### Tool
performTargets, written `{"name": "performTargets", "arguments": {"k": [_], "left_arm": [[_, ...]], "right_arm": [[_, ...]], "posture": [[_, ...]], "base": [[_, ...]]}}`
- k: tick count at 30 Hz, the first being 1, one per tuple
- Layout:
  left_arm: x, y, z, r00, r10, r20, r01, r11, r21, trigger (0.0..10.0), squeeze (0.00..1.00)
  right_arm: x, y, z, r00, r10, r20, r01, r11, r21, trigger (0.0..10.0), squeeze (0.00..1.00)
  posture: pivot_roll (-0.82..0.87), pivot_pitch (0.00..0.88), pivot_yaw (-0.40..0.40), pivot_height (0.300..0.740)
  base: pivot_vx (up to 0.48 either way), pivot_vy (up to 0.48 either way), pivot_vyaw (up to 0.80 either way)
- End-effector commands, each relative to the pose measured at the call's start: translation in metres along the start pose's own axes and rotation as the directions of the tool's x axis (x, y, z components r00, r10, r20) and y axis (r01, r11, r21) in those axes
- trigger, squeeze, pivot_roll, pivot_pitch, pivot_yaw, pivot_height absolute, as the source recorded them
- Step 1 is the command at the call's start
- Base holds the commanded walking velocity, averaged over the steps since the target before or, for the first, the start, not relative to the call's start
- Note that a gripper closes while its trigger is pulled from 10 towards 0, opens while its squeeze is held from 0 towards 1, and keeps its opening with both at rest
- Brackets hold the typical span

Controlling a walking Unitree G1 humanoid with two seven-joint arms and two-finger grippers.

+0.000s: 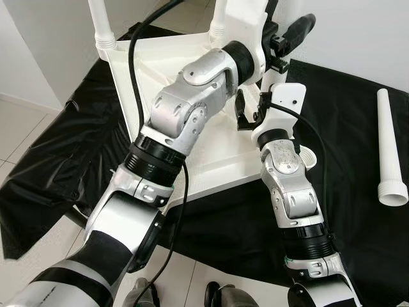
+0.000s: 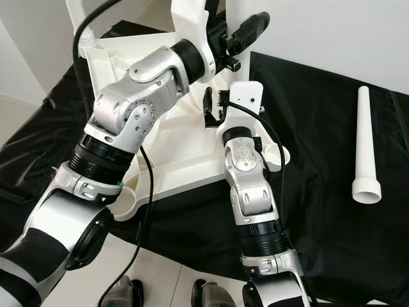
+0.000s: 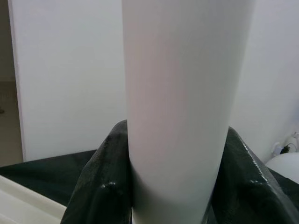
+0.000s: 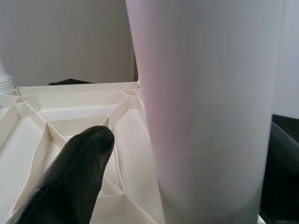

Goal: Building children table

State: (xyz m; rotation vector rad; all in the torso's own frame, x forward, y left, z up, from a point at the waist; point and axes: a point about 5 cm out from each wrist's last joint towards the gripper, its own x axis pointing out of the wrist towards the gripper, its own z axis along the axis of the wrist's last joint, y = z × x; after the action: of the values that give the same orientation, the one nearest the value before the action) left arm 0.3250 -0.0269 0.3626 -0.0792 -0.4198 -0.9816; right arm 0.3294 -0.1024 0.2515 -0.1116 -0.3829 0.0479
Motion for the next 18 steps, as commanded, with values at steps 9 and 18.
{"name": "performTargets", "arguments": {"k": [9,18], "left_arm": [[0.006,-0.012,0.011,0.994,-0.095,0.045,0.094,0.995,0.034,10.0,0.0],[0.006,-0.012,0.013,0.993,-0.096,0.064,0.094,0.995,0.045,10.0,0.0]], "right_arm": [[-0.001,-0.001,-0.004,0.999,-0.015,-0.031,0.014,0.999,-0.033,0.0,0.0],[-0.002,-0.004,-0.013,0.995,-0.052,-0.089,0.049,0.998,-0.038,0.0,0.0]], "posture": [[0.07,0.163,-0.065,0.74],[0.07,0.16,-0.067,0.74]], "base": [[0.0,0.0,0.0],[0.0,0.0,0.0]]}}
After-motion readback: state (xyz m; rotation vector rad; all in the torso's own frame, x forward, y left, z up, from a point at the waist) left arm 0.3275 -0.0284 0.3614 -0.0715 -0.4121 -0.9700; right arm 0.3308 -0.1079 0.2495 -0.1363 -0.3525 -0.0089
